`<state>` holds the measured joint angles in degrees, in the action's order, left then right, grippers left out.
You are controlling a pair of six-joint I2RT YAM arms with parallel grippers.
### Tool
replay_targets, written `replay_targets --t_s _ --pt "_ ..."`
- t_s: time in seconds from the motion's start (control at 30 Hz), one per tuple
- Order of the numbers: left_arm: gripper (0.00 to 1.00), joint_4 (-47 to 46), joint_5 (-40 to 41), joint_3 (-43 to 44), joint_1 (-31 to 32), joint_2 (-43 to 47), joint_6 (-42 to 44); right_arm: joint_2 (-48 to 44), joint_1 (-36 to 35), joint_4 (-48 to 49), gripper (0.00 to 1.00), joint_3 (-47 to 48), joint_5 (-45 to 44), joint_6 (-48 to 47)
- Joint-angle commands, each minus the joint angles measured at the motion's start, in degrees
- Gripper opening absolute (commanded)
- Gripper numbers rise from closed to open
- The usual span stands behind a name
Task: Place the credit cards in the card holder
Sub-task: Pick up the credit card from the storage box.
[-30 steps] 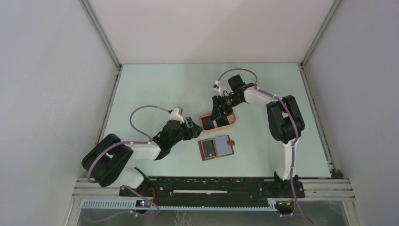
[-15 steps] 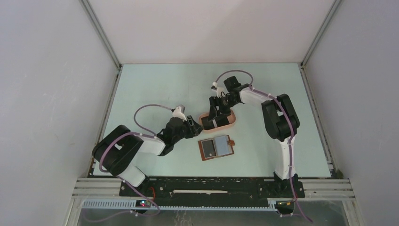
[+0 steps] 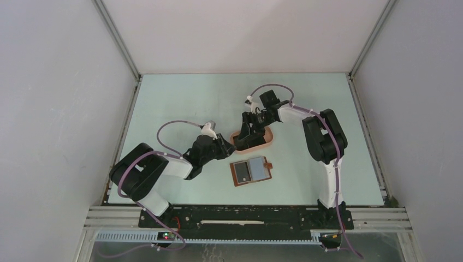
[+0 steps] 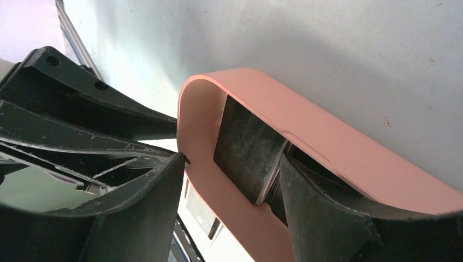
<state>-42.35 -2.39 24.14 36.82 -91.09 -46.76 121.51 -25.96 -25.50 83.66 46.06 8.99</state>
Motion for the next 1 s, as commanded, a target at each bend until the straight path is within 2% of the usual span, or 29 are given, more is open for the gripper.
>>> replay_targets --t_s 0.0,0.73,0.83,0.97 --pt "0.31 -2.25 -2.06 1.87 -0.19 -0.80 -0.33 -0.92 -0.59 4.07 0.72 -1.61 8.71 5.27" --pt "0.28 -2.90 -2.70 1.53 -0.19 -0.45 -0.92 -2.81 0.28 14.99 0.70 -5.05 21.55 16.43" --pt "0.28 -3.09 -2.92 1.61 -0.17 -0.58 -0.96 -2.48 0.20 14.70 0.69 -5.10 20.19 16.36" --pt "0.28 -3.27 -3.01 1.68 -0.17 -0.71 -0.96 -2.12 0.07 9.94 0.69 -4.37 14.21 13.22"
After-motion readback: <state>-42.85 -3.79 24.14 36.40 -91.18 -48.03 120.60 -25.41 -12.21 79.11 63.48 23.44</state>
